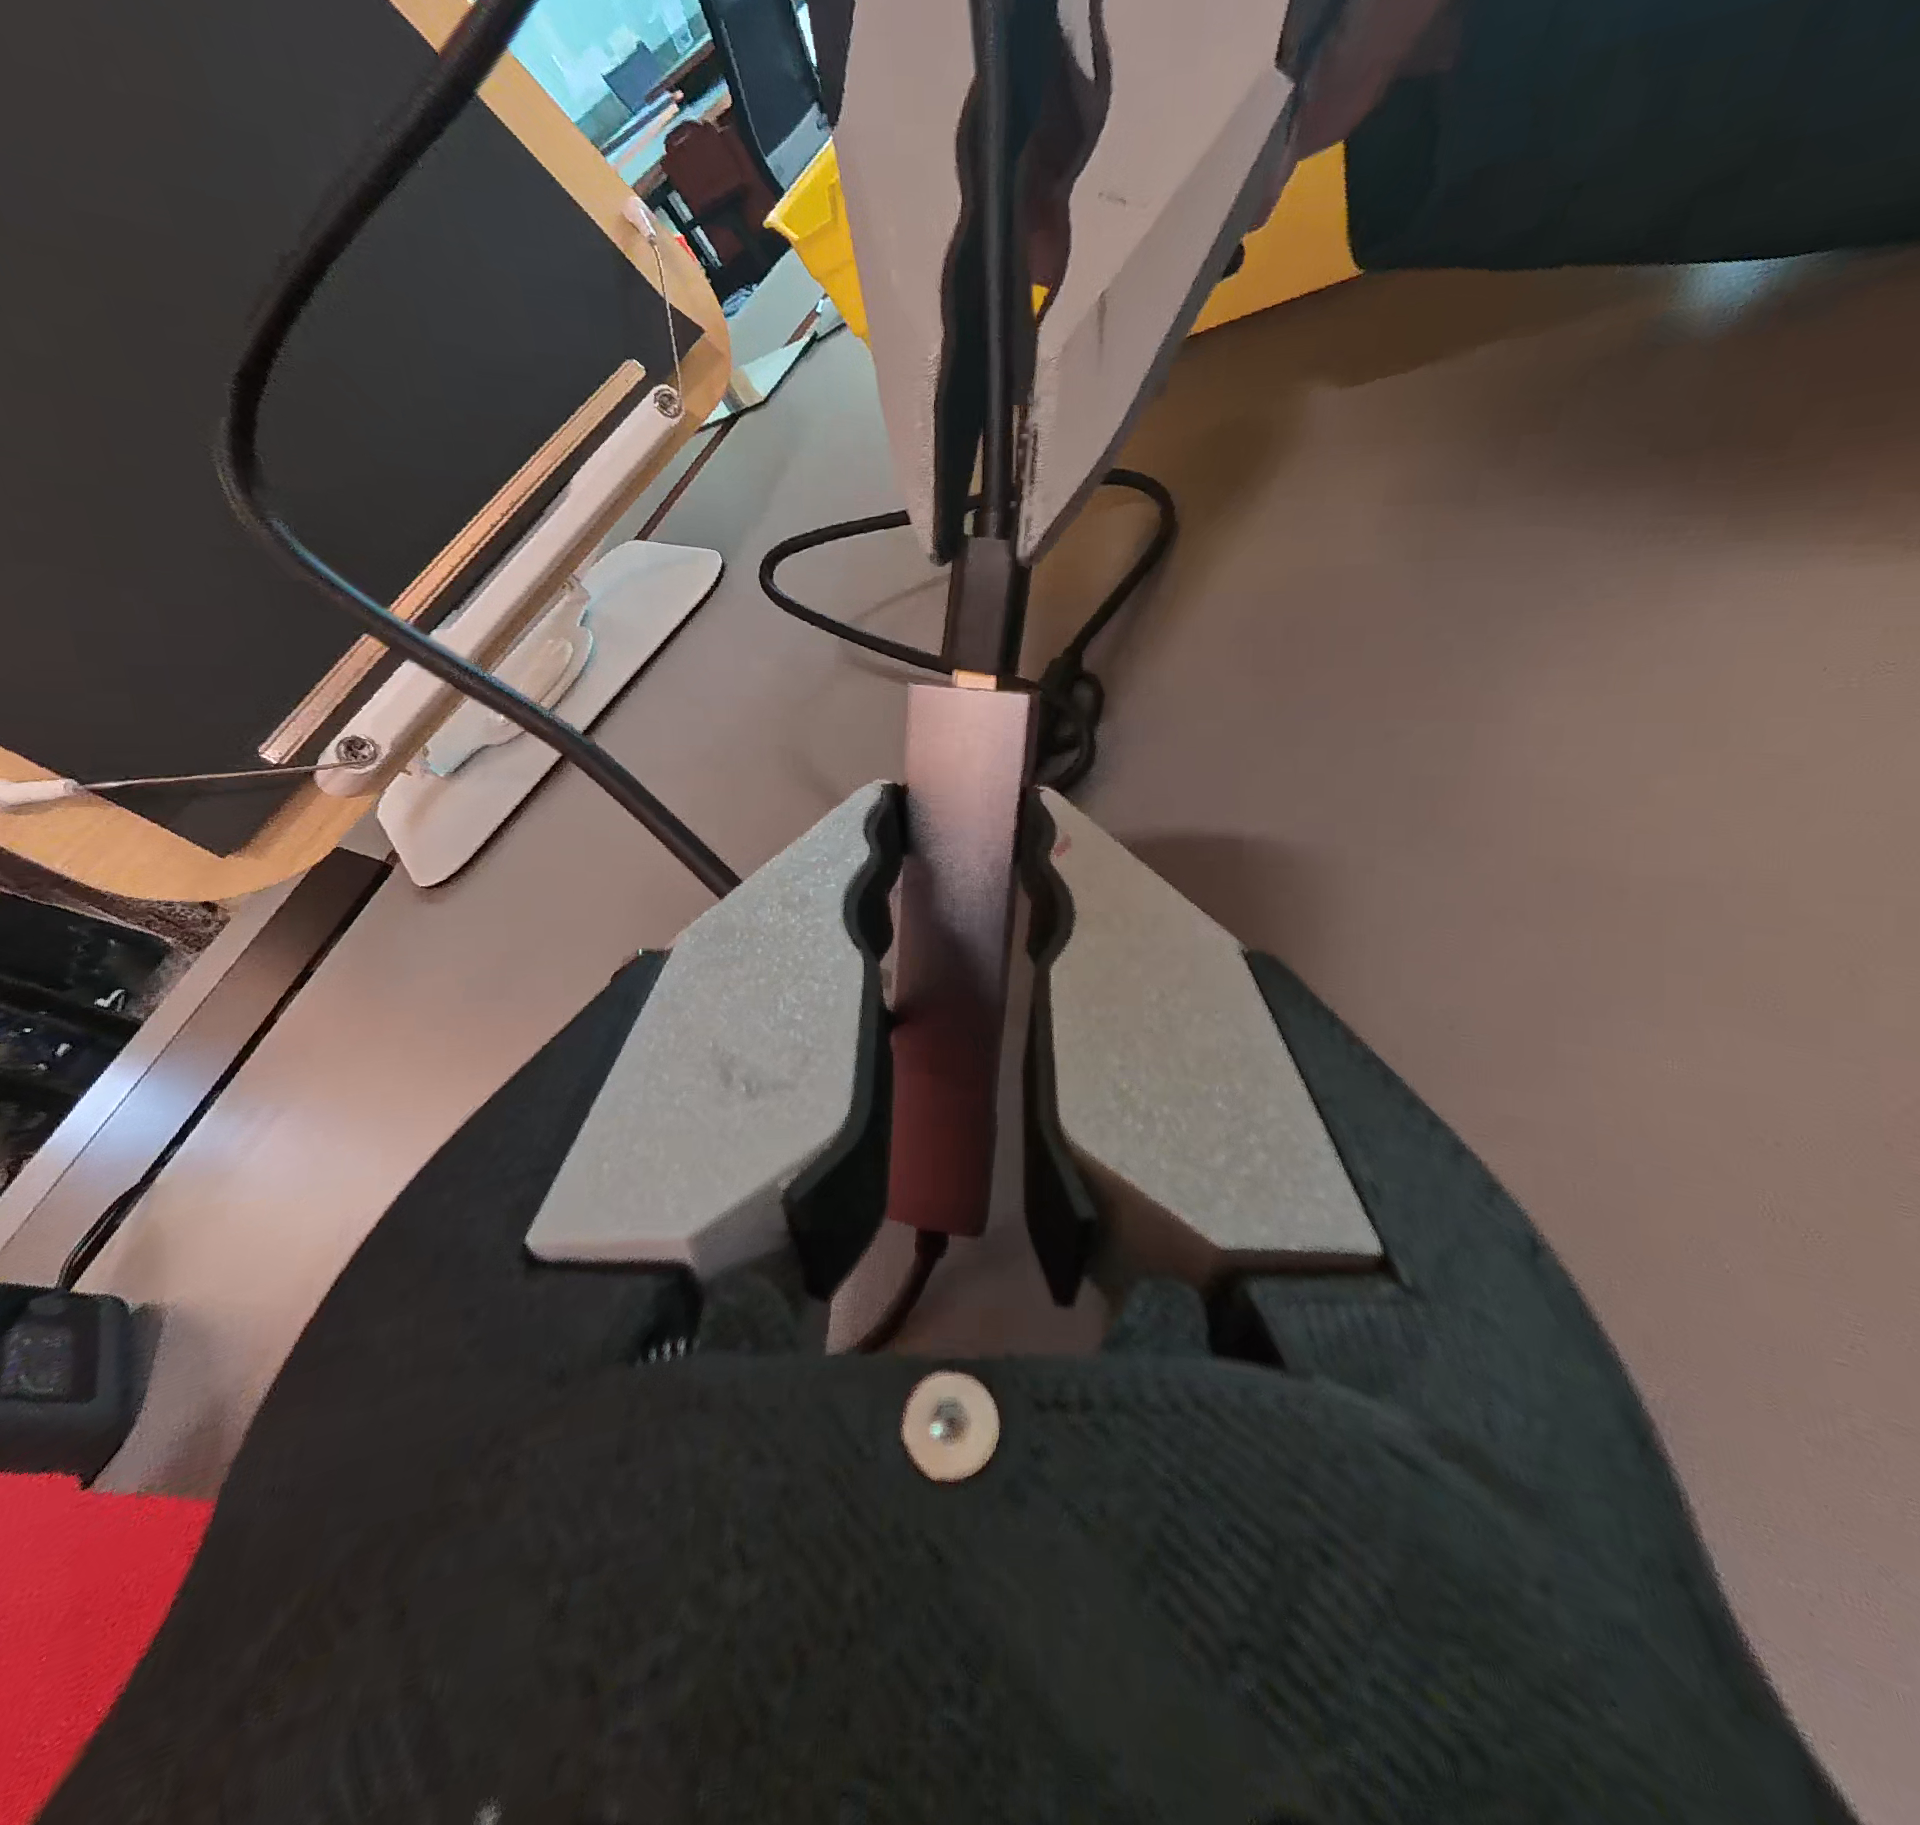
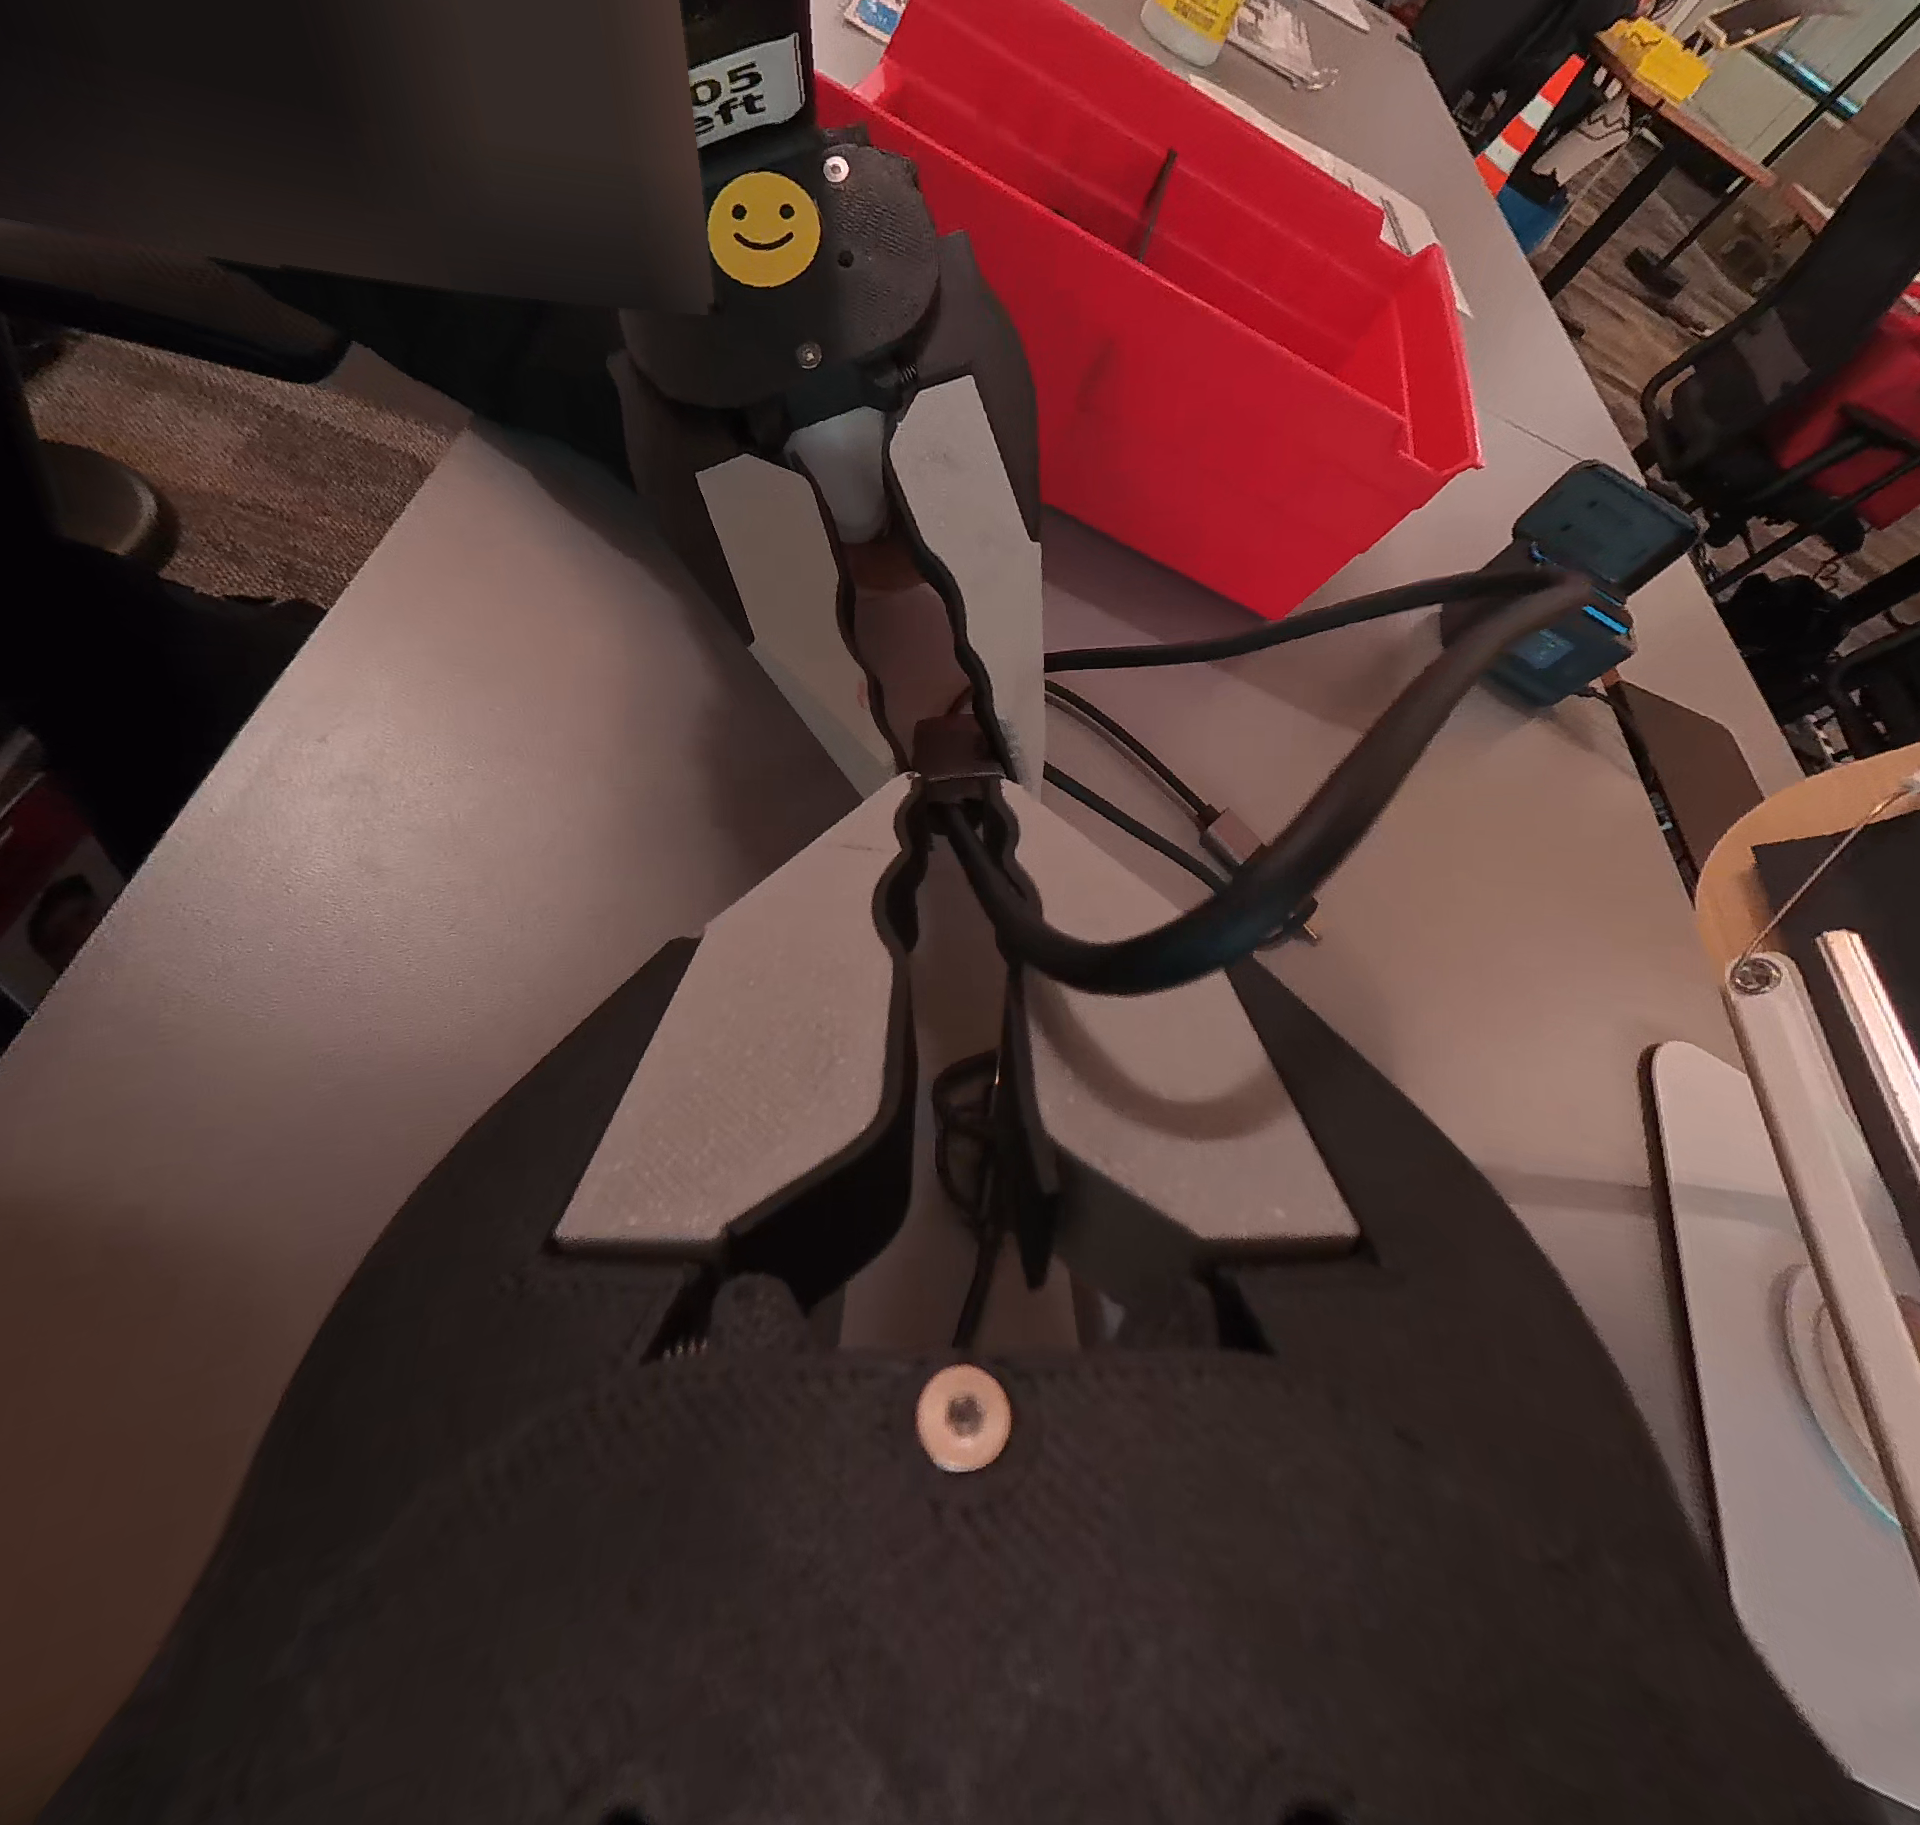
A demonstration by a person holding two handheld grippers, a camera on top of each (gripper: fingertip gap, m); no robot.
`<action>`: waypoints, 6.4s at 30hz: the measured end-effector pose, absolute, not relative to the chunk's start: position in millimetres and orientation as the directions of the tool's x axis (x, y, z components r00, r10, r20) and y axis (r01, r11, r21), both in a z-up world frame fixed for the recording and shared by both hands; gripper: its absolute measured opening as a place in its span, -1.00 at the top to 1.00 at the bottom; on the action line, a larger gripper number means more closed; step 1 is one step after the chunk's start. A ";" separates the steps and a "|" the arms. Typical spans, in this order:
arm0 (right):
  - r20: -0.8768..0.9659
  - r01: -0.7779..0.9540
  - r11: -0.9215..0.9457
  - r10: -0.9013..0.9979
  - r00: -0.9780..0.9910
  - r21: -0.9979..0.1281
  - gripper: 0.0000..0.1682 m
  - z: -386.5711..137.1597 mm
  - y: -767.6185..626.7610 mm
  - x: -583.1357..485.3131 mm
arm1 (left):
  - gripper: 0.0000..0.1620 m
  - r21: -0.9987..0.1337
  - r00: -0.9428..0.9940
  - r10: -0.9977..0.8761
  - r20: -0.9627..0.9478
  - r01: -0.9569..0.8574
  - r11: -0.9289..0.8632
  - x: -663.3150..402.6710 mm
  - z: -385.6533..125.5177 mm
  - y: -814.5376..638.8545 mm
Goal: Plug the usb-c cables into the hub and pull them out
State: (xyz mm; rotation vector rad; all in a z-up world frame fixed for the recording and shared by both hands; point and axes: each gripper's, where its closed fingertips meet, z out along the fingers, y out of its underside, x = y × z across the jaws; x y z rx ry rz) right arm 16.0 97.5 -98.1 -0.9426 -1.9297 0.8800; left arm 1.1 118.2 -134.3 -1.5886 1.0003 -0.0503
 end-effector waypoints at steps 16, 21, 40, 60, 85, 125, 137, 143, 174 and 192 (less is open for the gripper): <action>0.366 0.251 0.477 0.847 -0.385 -0.842 1.00 -98.1 98.1 8.0 | 0.75 -0.835 0.648 -0.613 -0.451 -0.548 0.036 -1.1 -135.2 119.3; 0.378 0.251 0.483 0.848 -0.371 -0.839 1.00 -99.2 100.8 6.1 | 0.75 -0.822 0.647 -0.595 -0.476 -0.568 0.039 -3.3 -136.5 121.4; -0.045 0.274 -0.004 0.988 -0.145 -0.962 0.57 -92.4 129.7 -30.2 | 0.89 -0.637 0.627 -0.121 -0.770 -0.768 0.071 -38.2 -103.9 149.1; 0.047 0.037 0.061 0.950 -0.309 -0.997 0.81 -59.6 100.3 -22.5 | 0.92 -0.911 0.771 -0.494 -0.401 -0.282 0.300 -9.9 -64.8 112.6; -0.101 -0.065 -0.128 0.941 -0.324 -0.990 0.85 -31.6 113.2 -9.1 | 0.92 -0.955 0.780 -0.554 -0.293 -0.208 0.213 -13.2 -70.4 114.6; 0.290 0.152 0.250 0.877 0.383 -0.956 0.93 348.5 195.1 140.7 | 0.92 -0.962 0.909 -0.314 -0.273 -0.252 0.107 -61.7 -83.3 140.9; 0.315 0.327 0.159 0.801 0.509 -0.931 0.93 351.2 217.7 217.4 | 0.93 -0.959 0.911 -0.300 -0.284 -0.265 0.102 -63.9 -84.3 142.0; 0.246 0.331 0.058 0.788 0.564 -0.942 0.93 317.3 246.3 246.7 | 0.94 -0.964 0.917 -0.297 -0.265 -0.247 0.096 -66.9 -83.8 141.8; -0.293 0.679 -0.528 0.849 0.440 -0.510 0.94 -90.4 205.6 296.9 | 0.97 -0.959 0.912 -0.297 -0.284 -0.265 0.103 -63.9 -83.9 140.6; -0.268 0.674 -0.727 0.681 0.682 -0.132 0.52 -81.2 175.2 405.8 | 0.98 -0.956 0.908 -0.300 -0.293 -0.276 0.098 -62.3 -84.7 140.7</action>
